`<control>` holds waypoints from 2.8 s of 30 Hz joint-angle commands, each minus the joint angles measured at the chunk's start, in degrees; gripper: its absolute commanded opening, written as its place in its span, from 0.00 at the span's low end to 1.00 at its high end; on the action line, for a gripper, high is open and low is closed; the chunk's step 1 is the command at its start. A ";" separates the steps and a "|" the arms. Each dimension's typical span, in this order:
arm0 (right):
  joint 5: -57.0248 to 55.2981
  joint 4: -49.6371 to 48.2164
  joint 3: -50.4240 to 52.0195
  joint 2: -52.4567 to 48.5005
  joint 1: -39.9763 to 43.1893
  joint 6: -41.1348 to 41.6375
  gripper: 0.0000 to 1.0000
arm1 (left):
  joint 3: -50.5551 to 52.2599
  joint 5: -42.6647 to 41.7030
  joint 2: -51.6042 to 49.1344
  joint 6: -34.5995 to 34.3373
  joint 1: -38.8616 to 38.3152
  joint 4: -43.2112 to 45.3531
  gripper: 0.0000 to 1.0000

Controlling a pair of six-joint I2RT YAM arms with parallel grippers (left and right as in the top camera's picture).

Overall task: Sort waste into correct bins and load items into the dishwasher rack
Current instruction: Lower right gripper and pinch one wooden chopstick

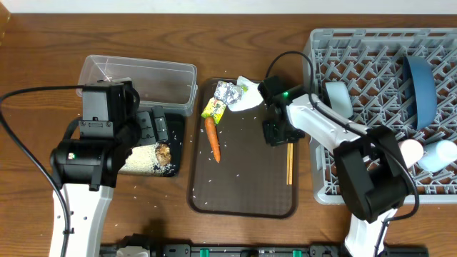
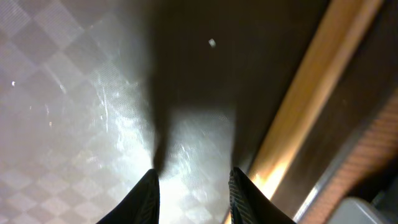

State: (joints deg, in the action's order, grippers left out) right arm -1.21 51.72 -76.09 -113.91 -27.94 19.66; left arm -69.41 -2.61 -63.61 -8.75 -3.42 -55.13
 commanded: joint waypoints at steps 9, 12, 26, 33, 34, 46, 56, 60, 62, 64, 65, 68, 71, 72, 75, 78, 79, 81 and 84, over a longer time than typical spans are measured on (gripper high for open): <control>-0.68 -1.01 0.11 2.80 1.25 -0.37 0.30 | -0.96 0.33 -0.11 0.37 0.31 -0.11 0.98; -1.60 0.70 0.13 2.80 1.62 2.47 0.31 | -0.96 0.33 -0.11 0.37 0.31 -0.11 0.98; -0.31 -1.73 3.67 2.25 2.36 4.92 0.31 | -0.96 0.33 -0.11 0.37 0.31 -0.11 0.98; -0.22 -4.22 4.55 2.25 1.01 3.39 0.23 | -0.94 0.33 -0.11 0.37 0.31 -0.11 0.98; -0.22 -4.24 4.55 2.25 0.94 3.39 0.23 | -0.94 0.31 -0.11 0.37 0.31 -0.11 0.98; -0.24 -3.96 3.67 7.26 0.87 1.27 0.43 | -0.94 0.33 -0.11 0.37 0.31 -0.11 0.98; 0.00 -4.13 4.37 6.84 0.48 1.75 0.29 | -0.94 0.33 -0.11 0.37 0.31 -0.11 0.98; 0.20 -4.92 4.83 5.53 0.04 2.10 0.27 | -0.94 0.33 -0.11 0.37 0.31 -0.11 0.98; 0.20 -5.25 4.96 4.68 -0.37 2.21 0.26 | -0.94 0.33 -0.11 0.37 0.31 -0.11 0.98; 0.20 -5.51 4.98 3.67 -0.66 2.23 0.26 | -0.96 0.33 -0.11 0.37 0.31 -0.11 0.98; 0.17 -5.64 4.98 3.04 -0.76 2.49 0.26 | -0.94 0.33 -0.11 0.37 0.31 -0.11 0.98; 0.13 -5.75 5.01 1.66 -0.96 2.75 0.23 | -0.94 0.33 -0.11 0.37 0.31 -0.11 0.98; -0.24 -5.84 5.01 0.33 -0.96 3.50 0.22 | -0.94 0.33 -0.11 0.37 0.31 -0.11 0.98; -0.24 -5.90 5.03 0.20 -0.96 3.50 0.22 | -0.96 0.33 -0.11 0.37 0.31 -0.11 0.98; 0.22 -5.77 5.03 -0.09 -1.03 2.45 0.19 | -0.96 0.31 -0.11 0.37 0.31 -0.11 0.98; 0.26 -5.70 4.83 1.40 -1.18 1.03 0.19 | -0.96 0.33 -0.11 0.37 0.31 -0.11 0.98; 0.24 -5.66 4.70 2.38 -1.18 0.81 0.20 | -0.96 0.31 -0.11 0.37 0.31 -0.11 0.98; 0.20 -5.55 4.59 5.22 -1.18 0.68 0.20 | -0.96 0.33 -0.11 0.37 0.31 -0.11 0.98; 0.13 -5.75 4.59 9.05 -1.14 0.68 0.24 | -0.96 0.33 -0.11 0.37 0.31 -0.11 0.98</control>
State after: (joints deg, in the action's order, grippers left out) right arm -0.67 46.11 -71.48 -110.04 -28.71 21.21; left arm -69.41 -2.61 -63.61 -8.75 -3.42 -55.13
